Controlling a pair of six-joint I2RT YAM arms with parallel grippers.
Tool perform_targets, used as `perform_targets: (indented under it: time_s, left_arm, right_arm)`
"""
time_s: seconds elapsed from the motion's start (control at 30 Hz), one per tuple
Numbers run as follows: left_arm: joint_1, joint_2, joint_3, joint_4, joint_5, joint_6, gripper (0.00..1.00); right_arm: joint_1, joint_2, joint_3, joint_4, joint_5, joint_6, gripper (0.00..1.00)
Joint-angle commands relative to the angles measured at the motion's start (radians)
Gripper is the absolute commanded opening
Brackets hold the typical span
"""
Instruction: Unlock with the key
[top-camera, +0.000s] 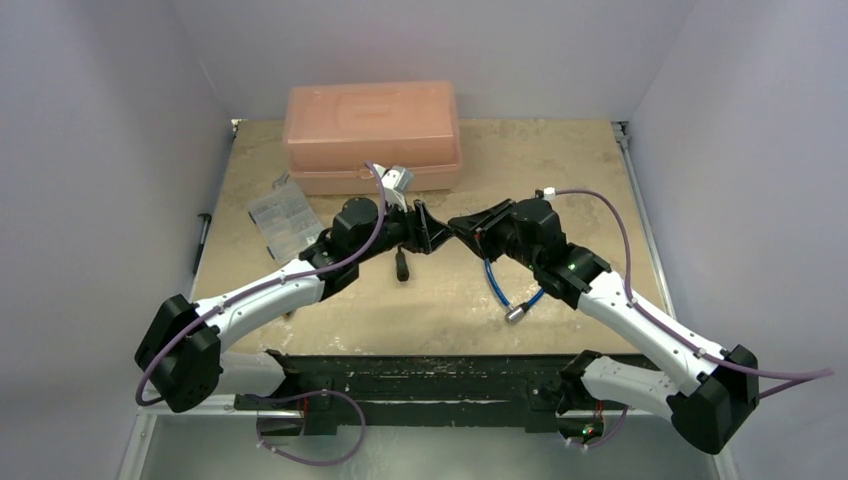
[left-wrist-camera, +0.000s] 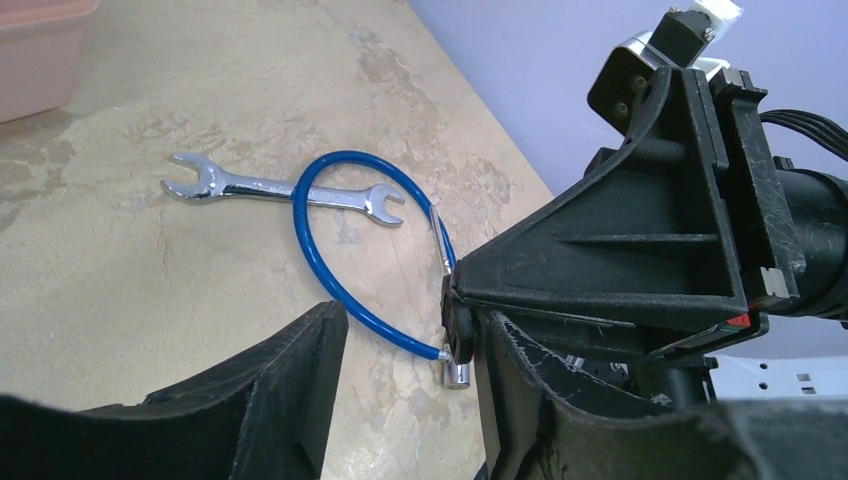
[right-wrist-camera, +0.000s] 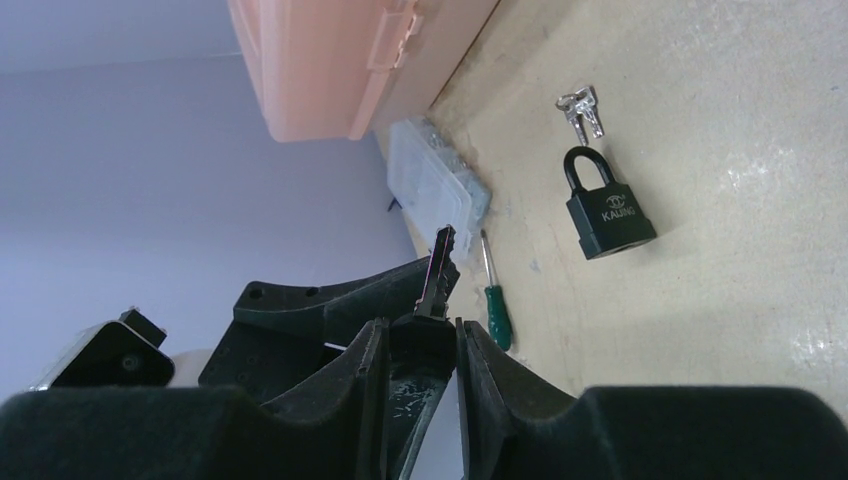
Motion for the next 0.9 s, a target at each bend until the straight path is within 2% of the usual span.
perform_targets:
  time_s: [0.0, 0.17, 0.3, 0.37, 0.43, 0.57, 0.63, 0.87]
  left_arm:
    - [-0.010, 0.003, 0.044, 0.062, -0.014, 0.029, 0.50]
    - [-0.010, 0.009, 0.047, 0.075, -0.025, 0.027, 0.45]
    - [-0.010, 0.027, 0.058, 0.080, -0.029, 0.029, 0.34]
    - [-0.010, 0.039, 0.065, 0.081, -0.029, 0.026, 0.22]
    - [-0.012, 0.049, 0.073, 0.082, -0.032, 0.021, 0.01]
    - [-0.012, 0.049, 0.075, 0.068, -0.061, 0.015, 0.00]
    - [-0.012, 0.039, 0.072, 0.058, -0.070, 0.019, 0.00]
    - [-0.012, -0.018, 0.062, -0.035, -0.106, 0.054, 0.00]
  right_arm:
    - [0.003, 0.001, -0.003, 0.050, -0.022, 0.019, 0.15]
    - [0.004, 0.007, -0.004, 0.059, -0.037, 0.019, 0.15]
    - [0.004, 0.007, -0.011, 0.066, -0.048, 0.020, 0.14]
    - [0.004, 0.008, -0.014, 0.067, -0.050, 0.022, 0.14]
    - [0.003, 0.008, -0.016, 0.069, -0.051, 0.022, 0.14]
    - [0.003, 0.008, -0.024, 0.071, -0.056, 0.022, 0.15]
    - [0.003, 0.005, -0.029, 0.074, -0.054, 0.017, 0.24]
    - [0.002, -0.006, -0.023, 0.071, -0.034, -0.046, 0.78]
